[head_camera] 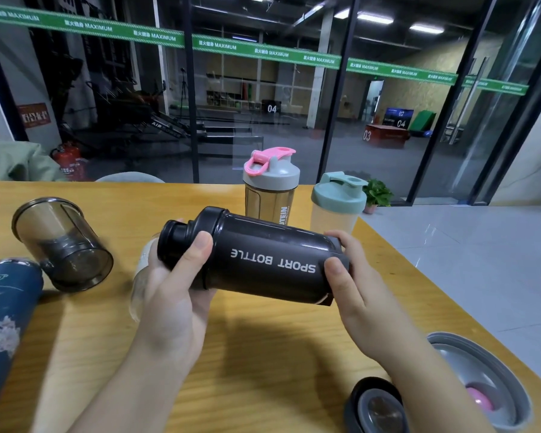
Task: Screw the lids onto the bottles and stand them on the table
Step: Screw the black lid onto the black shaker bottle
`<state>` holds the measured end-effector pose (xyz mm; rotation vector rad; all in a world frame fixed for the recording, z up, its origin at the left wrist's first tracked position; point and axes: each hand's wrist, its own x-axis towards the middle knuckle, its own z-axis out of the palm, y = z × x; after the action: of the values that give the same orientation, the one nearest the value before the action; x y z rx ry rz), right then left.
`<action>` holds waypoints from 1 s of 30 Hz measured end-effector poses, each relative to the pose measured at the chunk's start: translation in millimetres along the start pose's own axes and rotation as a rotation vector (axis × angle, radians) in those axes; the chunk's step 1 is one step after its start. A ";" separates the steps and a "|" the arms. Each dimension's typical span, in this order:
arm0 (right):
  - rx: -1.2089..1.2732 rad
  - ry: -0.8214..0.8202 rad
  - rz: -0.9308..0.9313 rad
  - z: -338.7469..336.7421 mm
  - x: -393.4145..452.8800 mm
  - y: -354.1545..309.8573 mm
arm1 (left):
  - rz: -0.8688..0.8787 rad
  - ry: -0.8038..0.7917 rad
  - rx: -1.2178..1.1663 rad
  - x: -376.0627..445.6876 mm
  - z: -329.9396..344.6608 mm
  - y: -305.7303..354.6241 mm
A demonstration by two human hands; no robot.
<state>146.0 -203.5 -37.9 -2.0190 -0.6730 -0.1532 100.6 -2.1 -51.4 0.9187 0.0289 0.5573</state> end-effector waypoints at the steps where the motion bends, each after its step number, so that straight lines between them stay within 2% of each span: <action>1: -0.008 -0.016 0.035 0.1 -0.2 -0.3 | 0.000 -0.005 0.002 -0.1 0.2 -0.2; 4: -0.001 -0.056 0.137 -1.3 -1.2 -2.0 | 0.011 -0.024 0.017 0.3 -0.3 -2.3; 13: 0.044 -0.074 0.285 -6.2 -0.4 2.0 | 0.037 -0.060 0.017 -0.8 1.7 -6.3; 17: 0.065 -0.074 0.282 -5.6 1.3 2.8 | 0.065 -0.076 0.076 -0.5 1.5 -6.3; 21: 0.098 0.000 0.257 -3.8 5.8 1.0 | 0.158 -0.058 0.251 0.4 -0.2 -5.2; 24: 0.086 0.026 0.223 -3.0 6.0 0.9 | 0.203 -0.061 0.283 -1.1 -0.2 -5.4; 30: -0.114 -0.083 0.171 -7.7 4.2 -3.9 | 0.323 -0.056 0.451 -13.0 11.0 3.3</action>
<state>148.7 -206.7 -29.3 -2.1921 -0.5510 -0.0068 90.8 -14.8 -44.8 1.3912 -0.0480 0.8440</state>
